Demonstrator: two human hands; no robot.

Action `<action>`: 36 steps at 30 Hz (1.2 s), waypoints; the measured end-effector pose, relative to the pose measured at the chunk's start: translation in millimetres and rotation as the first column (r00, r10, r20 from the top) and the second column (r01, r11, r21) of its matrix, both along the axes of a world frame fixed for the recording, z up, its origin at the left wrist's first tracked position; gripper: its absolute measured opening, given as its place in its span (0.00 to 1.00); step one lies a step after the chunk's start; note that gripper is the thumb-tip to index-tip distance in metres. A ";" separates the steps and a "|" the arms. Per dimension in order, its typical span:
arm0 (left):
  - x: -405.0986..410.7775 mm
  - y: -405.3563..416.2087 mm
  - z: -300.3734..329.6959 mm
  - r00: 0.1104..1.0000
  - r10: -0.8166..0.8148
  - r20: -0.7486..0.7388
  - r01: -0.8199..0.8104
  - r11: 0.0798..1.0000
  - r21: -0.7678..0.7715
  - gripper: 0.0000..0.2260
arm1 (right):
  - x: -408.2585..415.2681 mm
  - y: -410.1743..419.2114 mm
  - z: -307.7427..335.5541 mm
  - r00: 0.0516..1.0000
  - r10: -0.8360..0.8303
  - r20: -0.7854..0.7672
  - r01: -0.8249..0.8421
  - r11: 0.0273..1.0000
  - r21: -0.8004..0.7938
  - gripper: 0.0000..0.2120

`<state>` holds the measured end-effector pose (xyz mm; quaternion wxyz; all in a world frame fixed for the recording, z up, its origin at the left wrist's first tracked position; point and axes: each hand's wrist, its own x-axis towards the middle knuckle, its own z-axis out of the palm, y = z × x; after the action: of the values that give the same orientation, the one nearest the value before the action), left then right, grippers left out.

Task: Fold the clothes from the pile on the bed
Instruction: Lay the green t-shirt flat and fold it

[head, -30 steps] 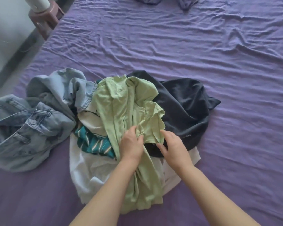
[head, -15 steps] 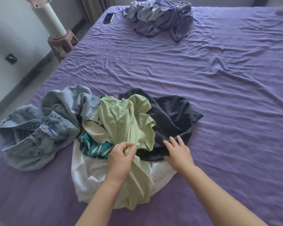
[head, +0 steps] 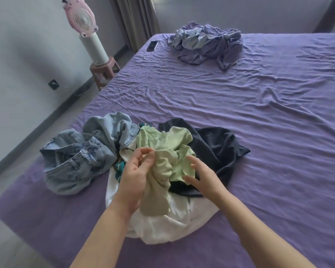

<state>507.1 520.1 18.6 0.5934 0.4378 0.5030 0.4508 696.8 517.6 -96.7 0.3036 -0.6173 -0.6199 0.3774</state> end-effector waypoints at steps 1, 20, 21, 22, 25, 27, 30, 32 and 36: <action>5.2 0.8 14.0 1.000 -0.028 0.005 0.028 0.999 0.025 0.03 | -5.1 5.8 24.8 0.993 0.009 -0.116 -0.006 1.000 0.026 0.35; 65.9 -53.1 334.7 0.730 -0.041 -0.682 0.525 0.673 0.521 0.08 | 82.6 -94.0 404.9 0.825 0.275 -0.494 -0.171 0.954 0.245 0.16; 70.0 -59.3 348.3 0.726 -0.027 -0.687 0.529 0.661 0.533 0.06 | 90.1 -103.8 416.8 0.828 0.276 -0.488 -0.172 0.953 0.247 0.17; 73.5 -65.5 361.0 0.731 -0.023 -0.683 0.530 0.649 0.546 0.05 | 97.6 -113.8 428.3 0.827 0.281 -0.486 -0.173 0.951 0.255 0.17; 82.9 -81.7 391.8 0.758 -0.007 -0.653 0.524 0.601 0.603 0.03 | 118.9 -142.8 459.9 0.802 0.263 -0.536 -0.120 0.951 0.286 0.11; 90.7 -93.0 404.6 0.772 -0.007 -0.636 0.520 0.583 0.624 0.03 | 131.8 -161.6 478.2 0.799 0.226 -0.558 -0.042 0.946 0.323 0.07; 105.5 -107.3 413.4 0.799 -0.081 -0.596 0.515 0.605 0.607 0.04 | 140.4 -184.1 494.4 0.896 0.218 -0.387 -0.053 0.917 0.395 0.09; 118.4 -117.2 418.4 0.792 -0.130 -0.597 0.545 0.591 0.594 0.06 | 137.9 -198.1 495.4 0.924 0.234 -0.303 -0.103 0.914 0.393 0.14; 144.4 -135.8 427.2 0.766 -0.163 -0.622 0.599 0.532 0.599 0.10 | 137.5 -221.0 485.1 0.906 0.170 -0.389 -0.015 0.929 0.371 0.11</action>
<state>651.4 384.3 445.7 0.2840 0.8493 0.2805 0.3454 834.3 296.7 388.4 0.5171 -0.4267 -0.6288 0.3939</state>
